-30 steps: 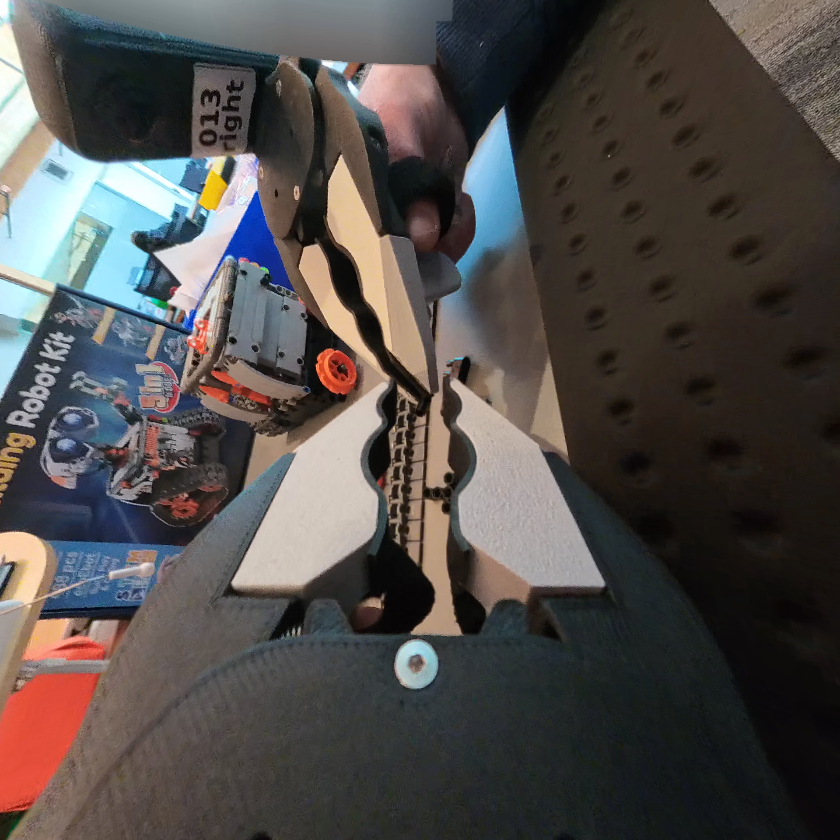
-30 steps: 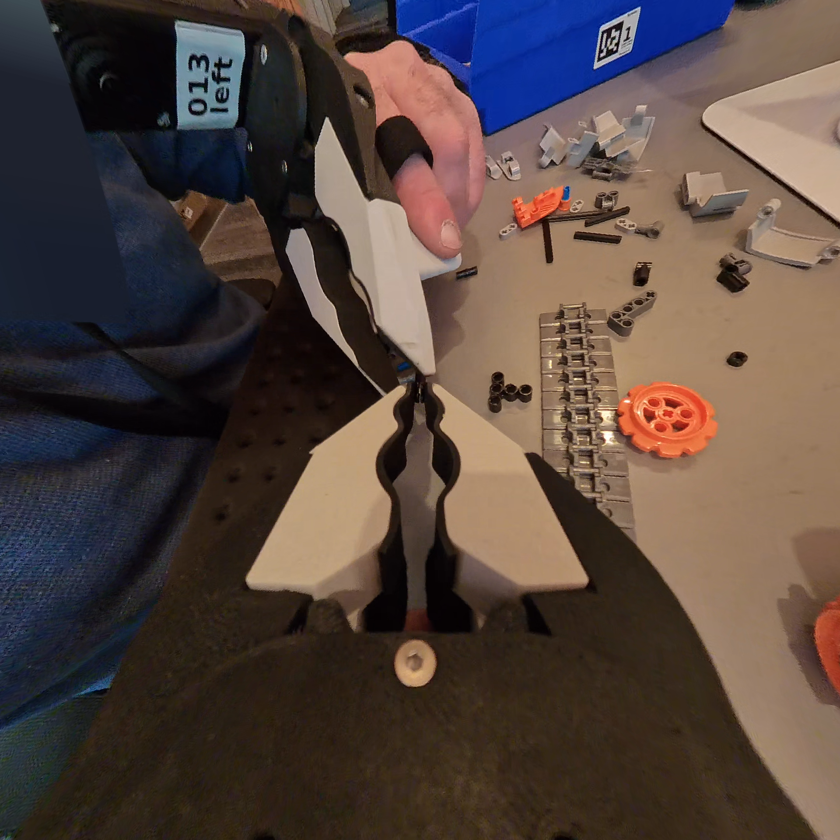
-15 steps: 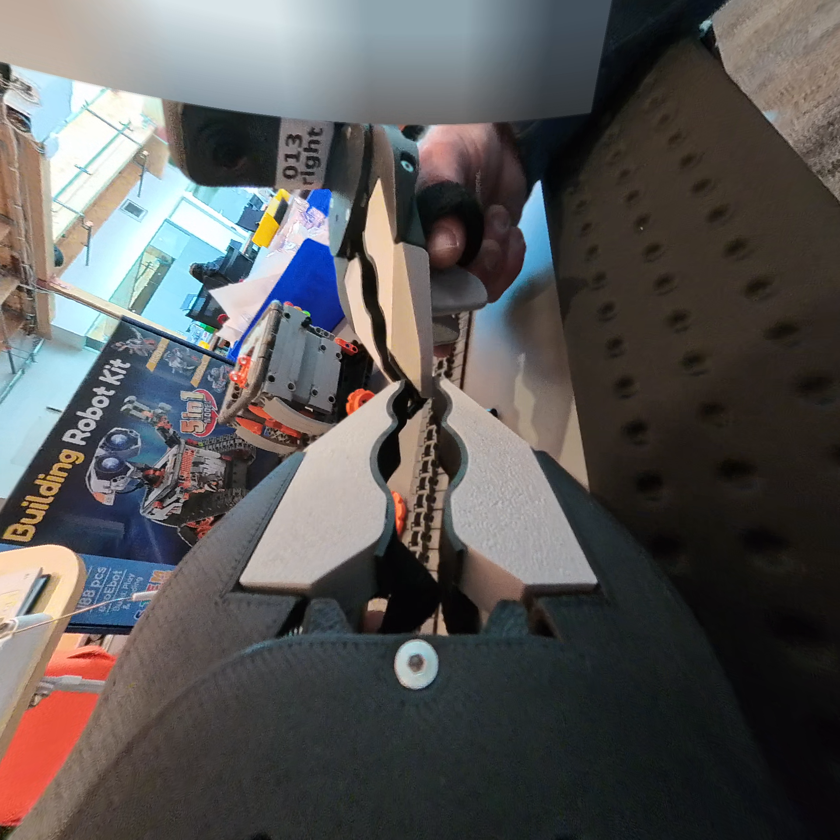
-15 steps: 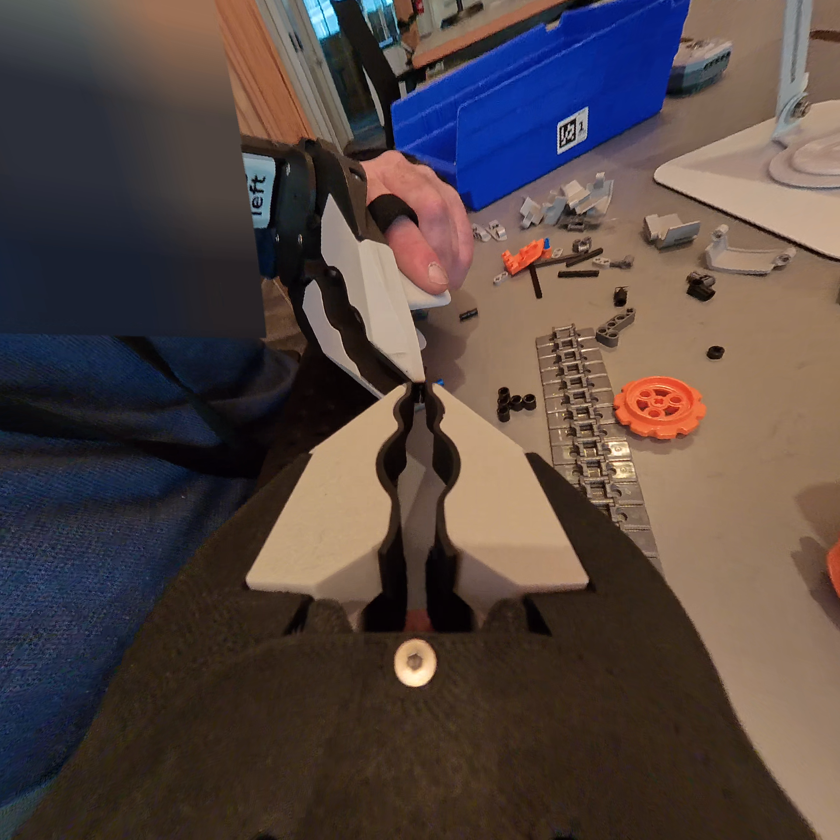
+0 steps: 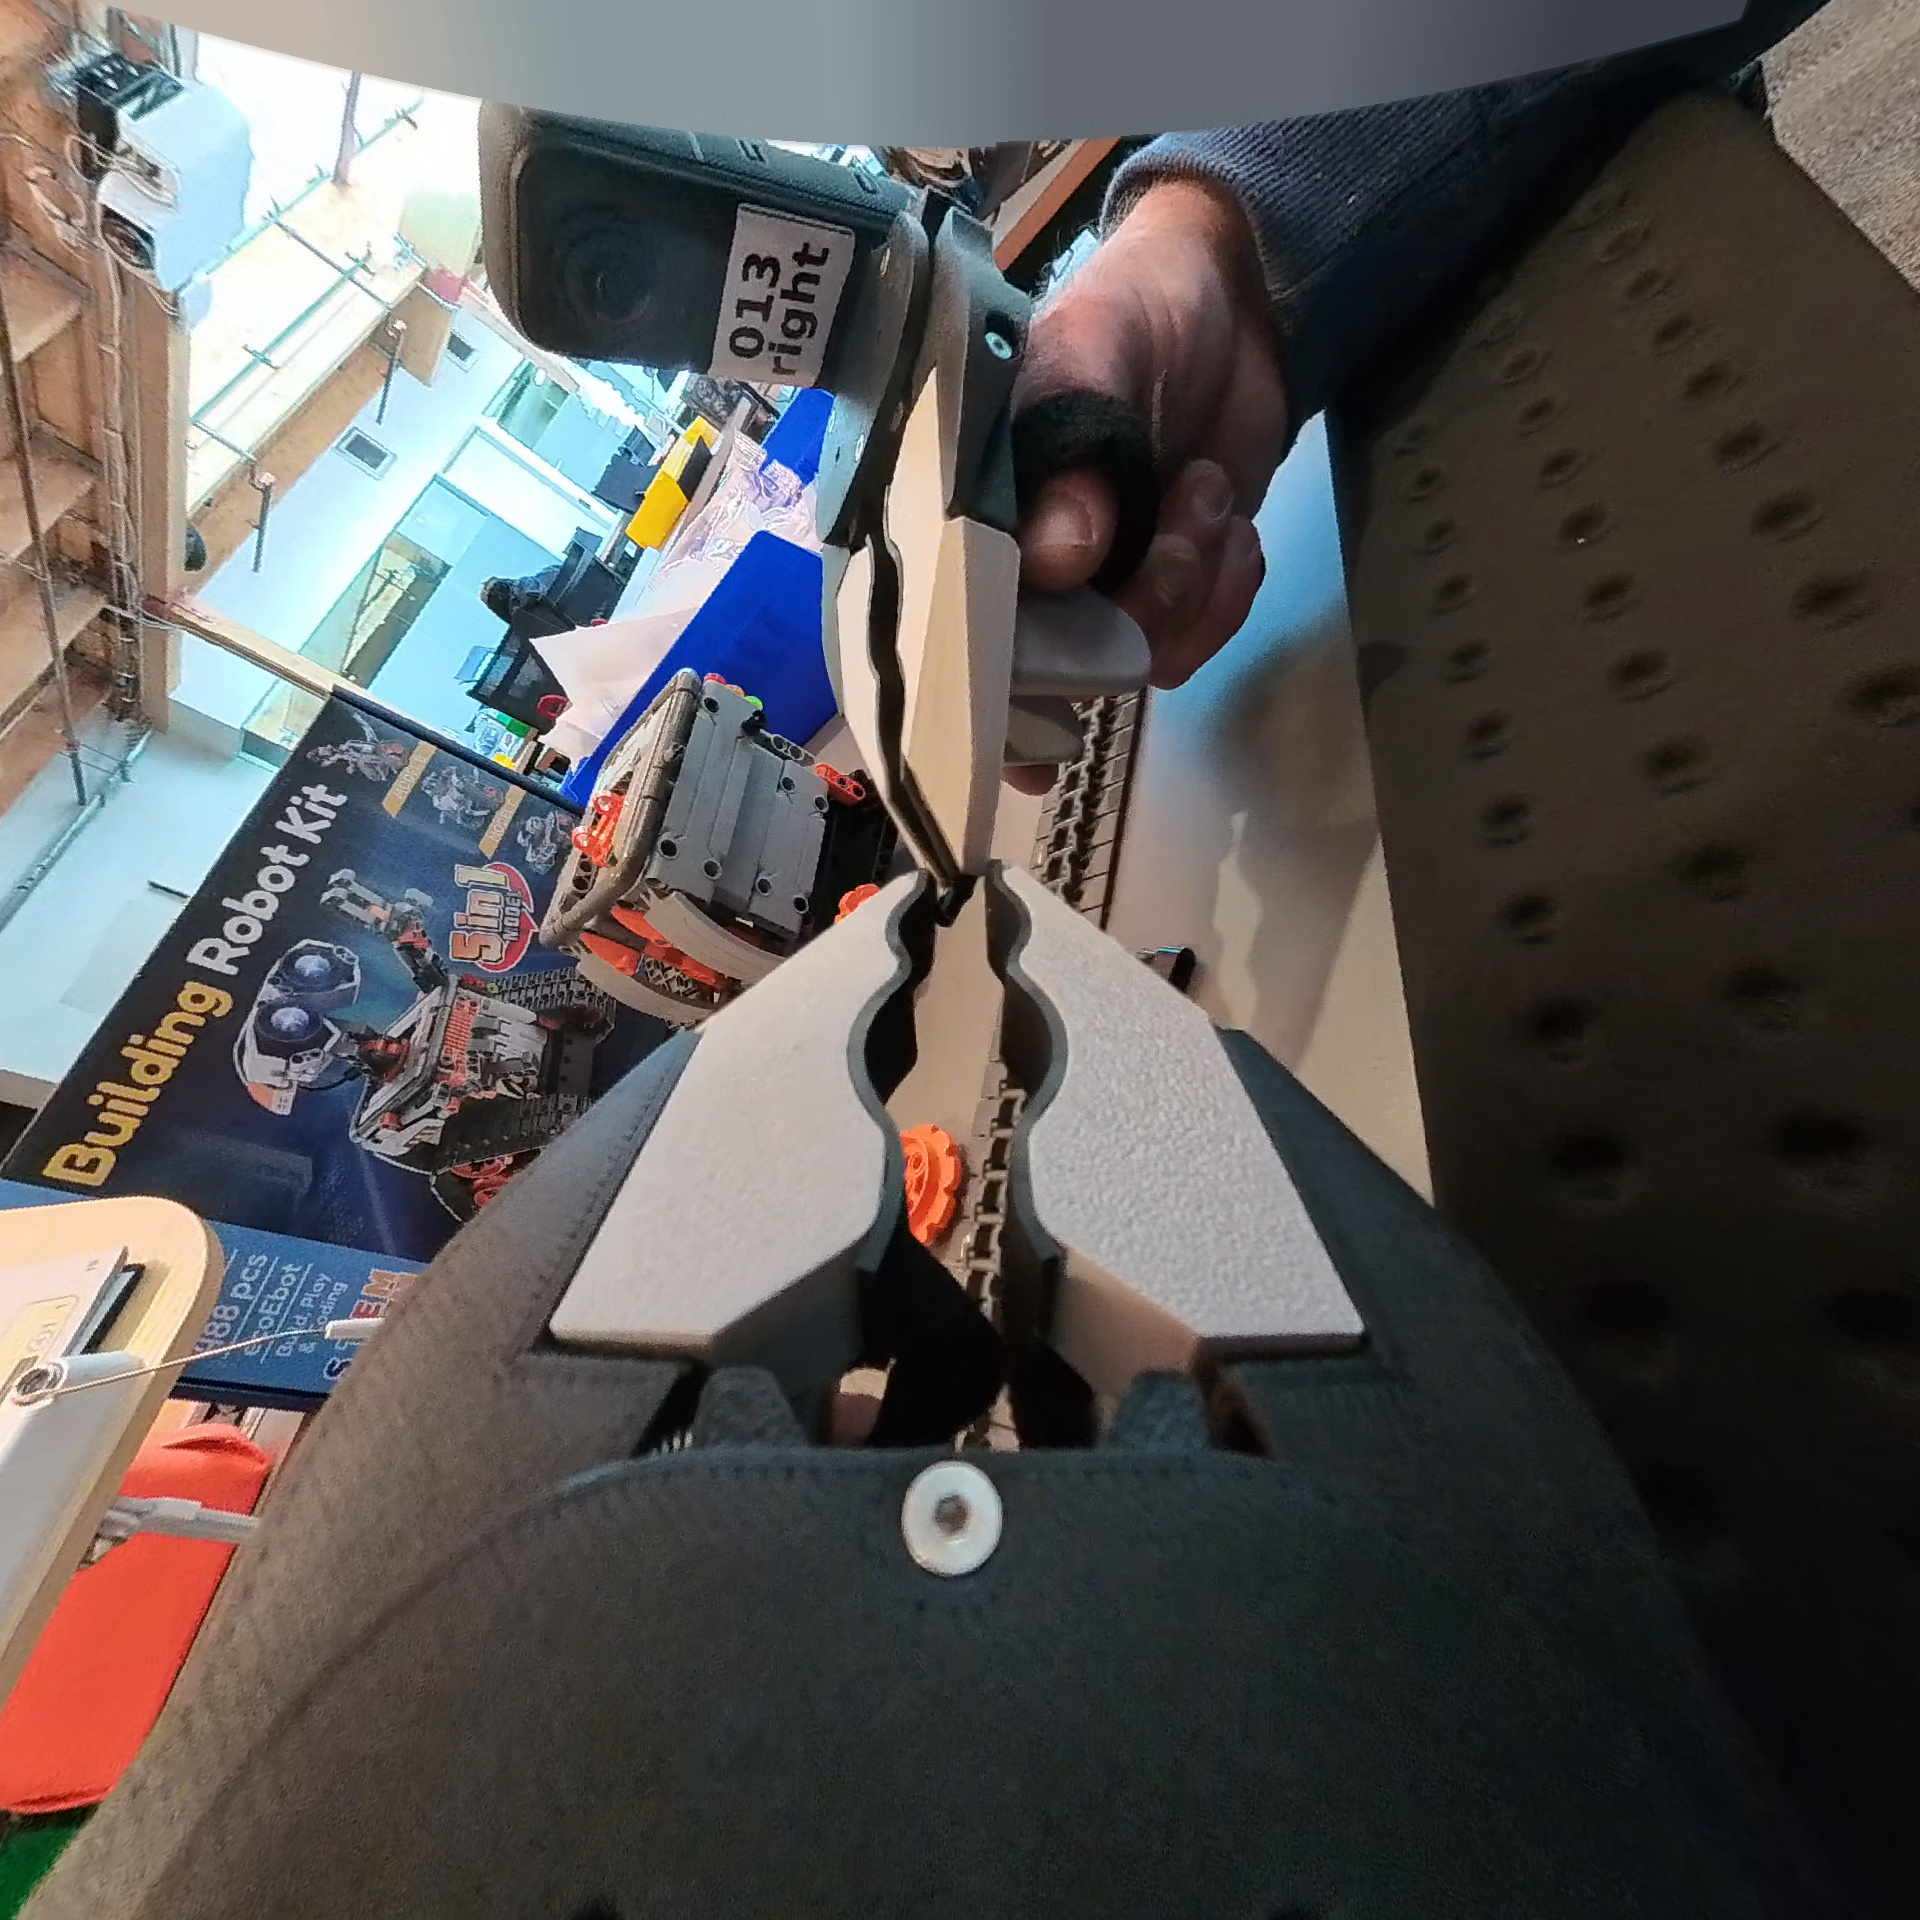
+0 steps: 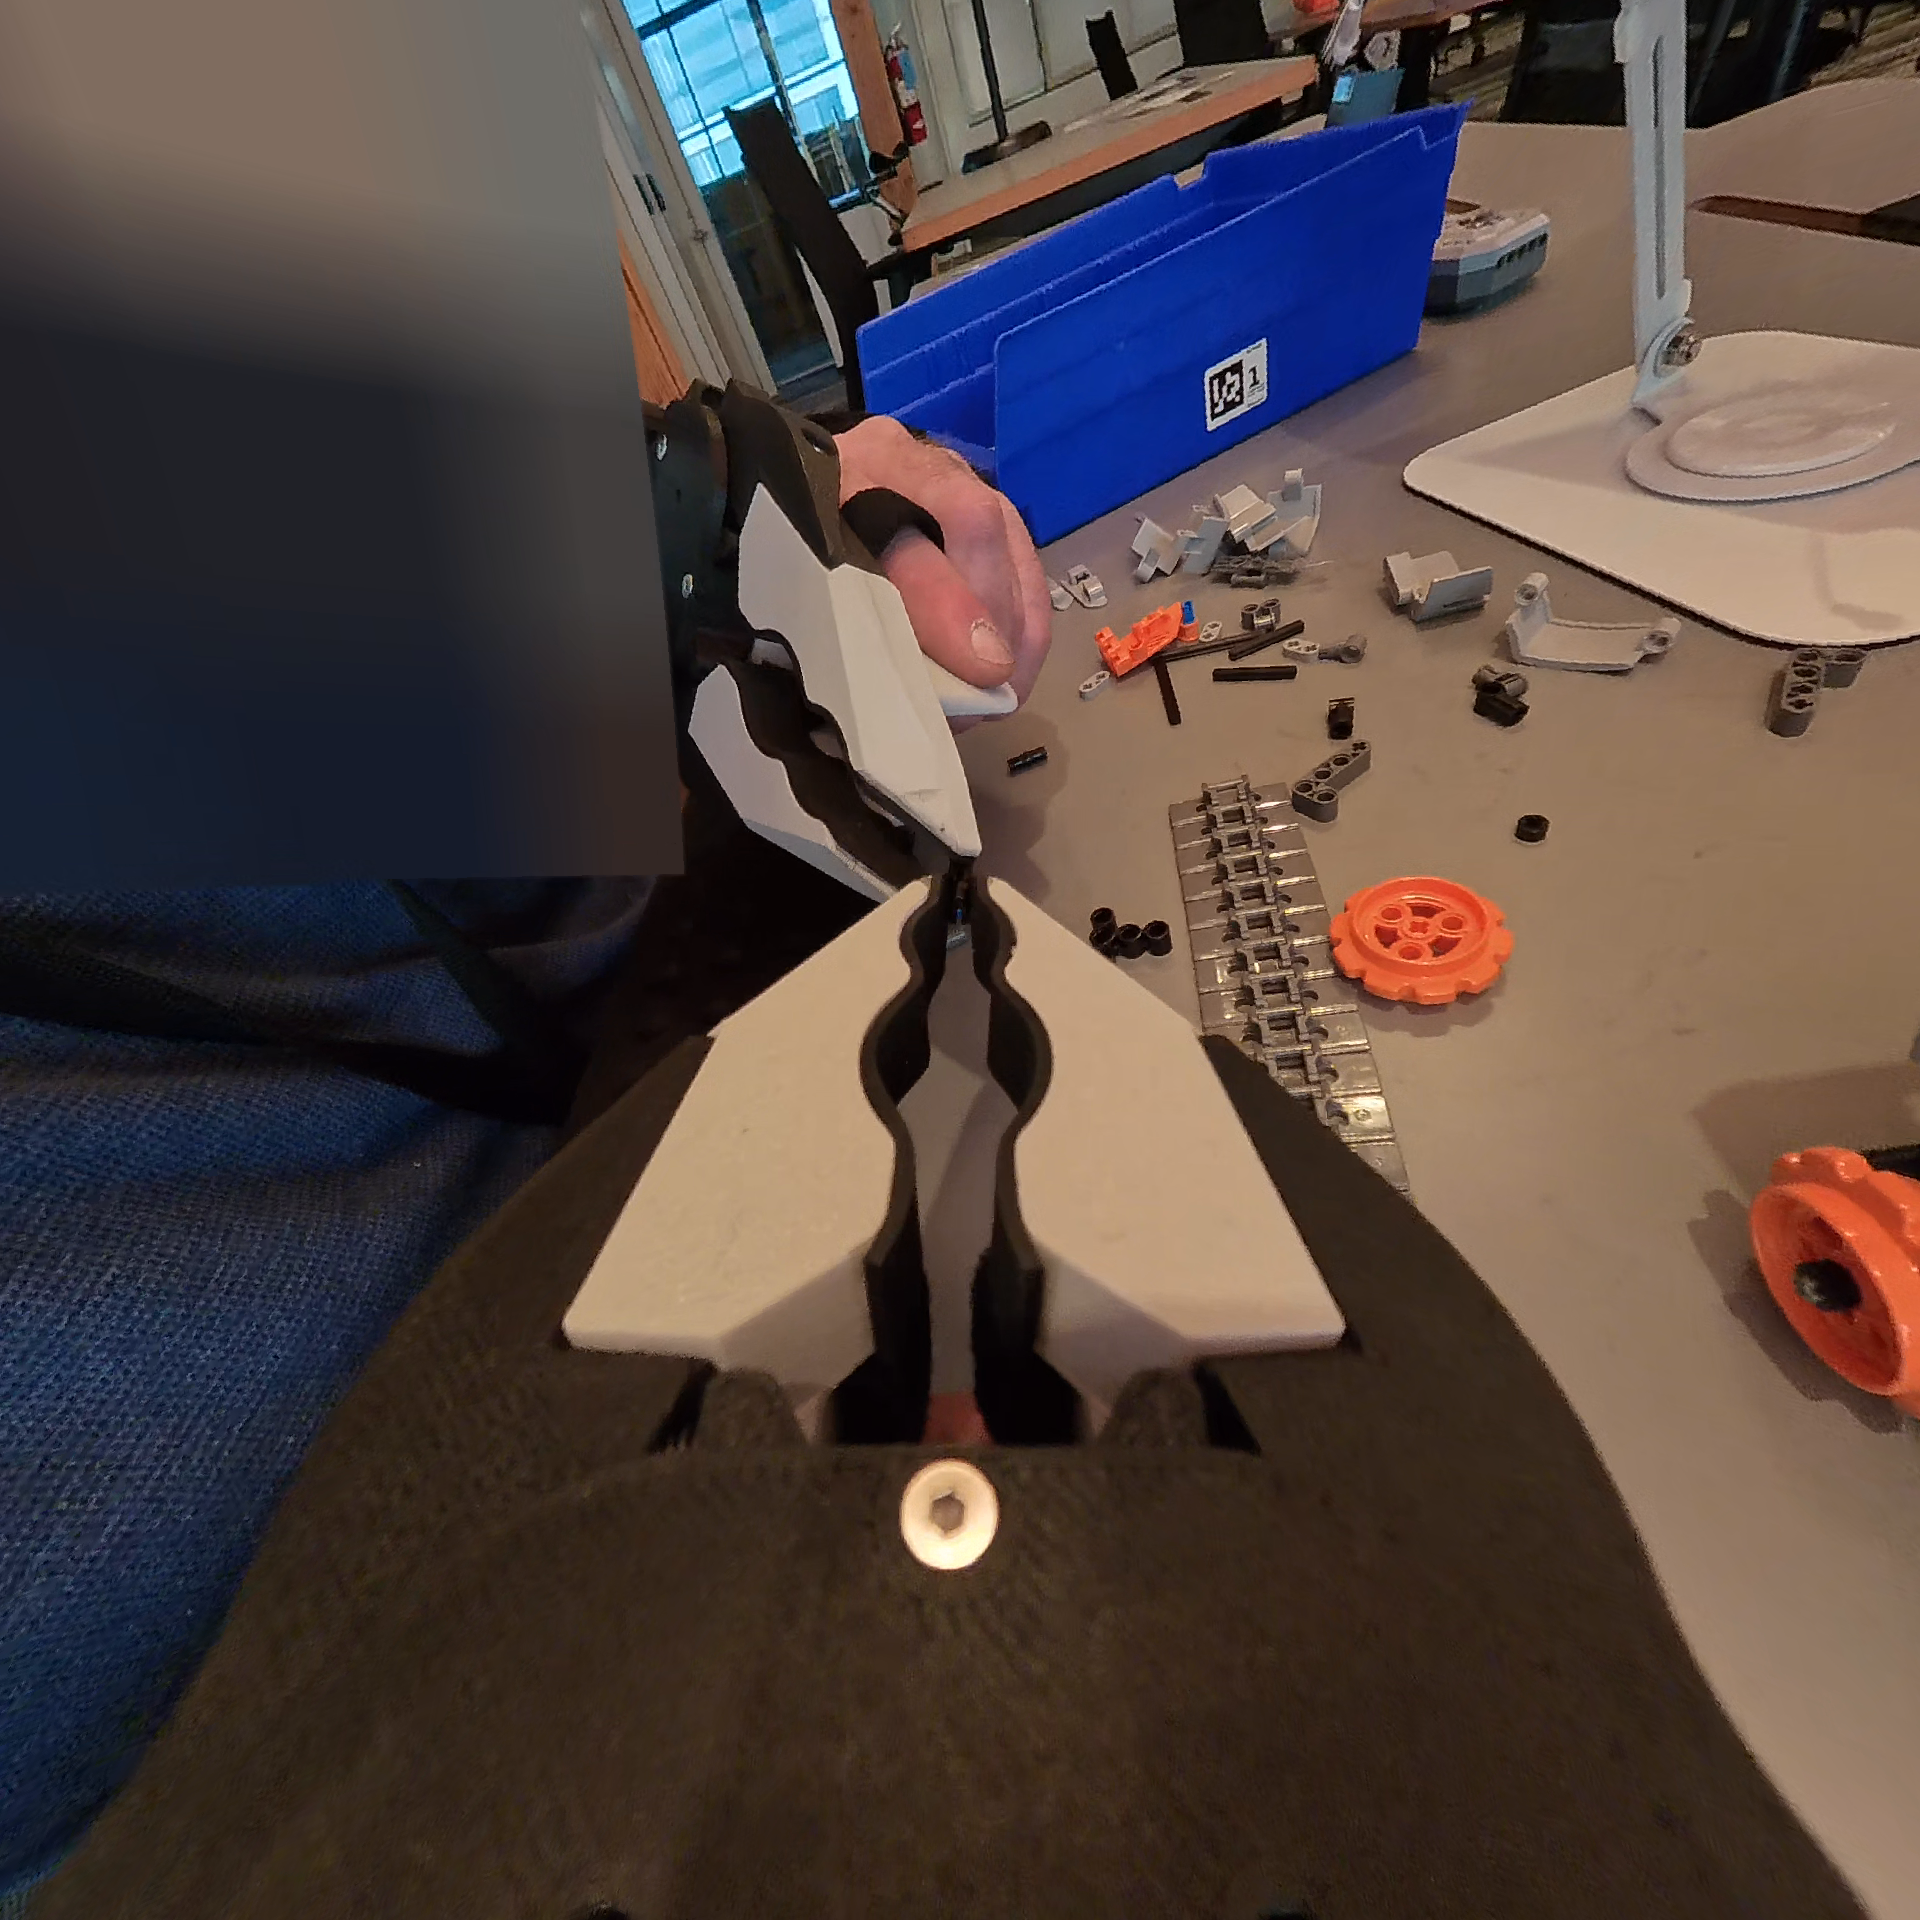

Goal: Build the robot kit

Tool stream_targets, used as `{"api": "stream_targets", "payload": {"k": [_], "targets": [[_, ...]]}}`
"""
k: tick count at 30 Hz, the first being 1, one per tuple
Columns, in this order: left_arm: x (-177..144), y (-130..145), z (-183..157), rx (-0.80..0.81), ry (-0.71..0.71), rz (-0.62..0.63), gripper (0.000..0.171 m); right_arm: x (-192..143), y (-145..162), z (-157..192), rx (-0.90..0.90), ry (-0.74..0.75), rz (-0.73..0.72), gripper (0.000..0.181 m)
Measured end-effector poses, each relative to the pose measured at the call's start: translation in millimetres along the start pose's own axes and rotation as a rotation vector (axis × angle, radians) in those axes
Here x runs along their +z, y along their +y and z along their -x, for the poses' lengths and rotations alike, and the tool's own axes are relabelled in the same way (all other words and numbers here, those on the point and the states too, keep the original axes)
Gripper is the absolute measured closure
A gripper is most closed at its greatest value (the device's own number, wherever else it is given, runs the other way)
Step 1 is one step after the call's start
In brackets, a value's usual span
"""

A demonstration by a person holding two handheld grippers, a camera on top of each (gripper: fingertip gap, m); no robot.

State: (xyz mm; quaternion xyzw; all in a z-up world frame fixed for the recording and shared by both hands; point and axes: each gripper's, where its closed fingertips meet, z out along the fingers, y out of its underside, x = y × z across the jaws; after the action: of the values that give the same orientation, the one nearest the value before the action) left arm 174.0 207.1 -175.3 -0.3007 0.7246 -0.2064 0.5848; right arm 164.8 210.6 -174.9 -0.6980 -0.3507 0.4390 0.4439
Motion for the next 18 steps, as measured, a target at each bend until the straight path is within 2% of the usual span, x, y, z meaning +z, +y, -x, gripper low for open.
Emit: {"api": "stream_targets", "payload": {"k": [6, 18], "targets": [[1, 4, 8, -0.046, -0.031, 0.004, 0.165, -2, -5, -5, 0.008, 0.026, -0.029, 0.180], [3, 7, 9, -0.014, -0.047, 0.029, 0.166, -4, -4, -8, 0.022, 0.034, -0.022, 0.180]]}}
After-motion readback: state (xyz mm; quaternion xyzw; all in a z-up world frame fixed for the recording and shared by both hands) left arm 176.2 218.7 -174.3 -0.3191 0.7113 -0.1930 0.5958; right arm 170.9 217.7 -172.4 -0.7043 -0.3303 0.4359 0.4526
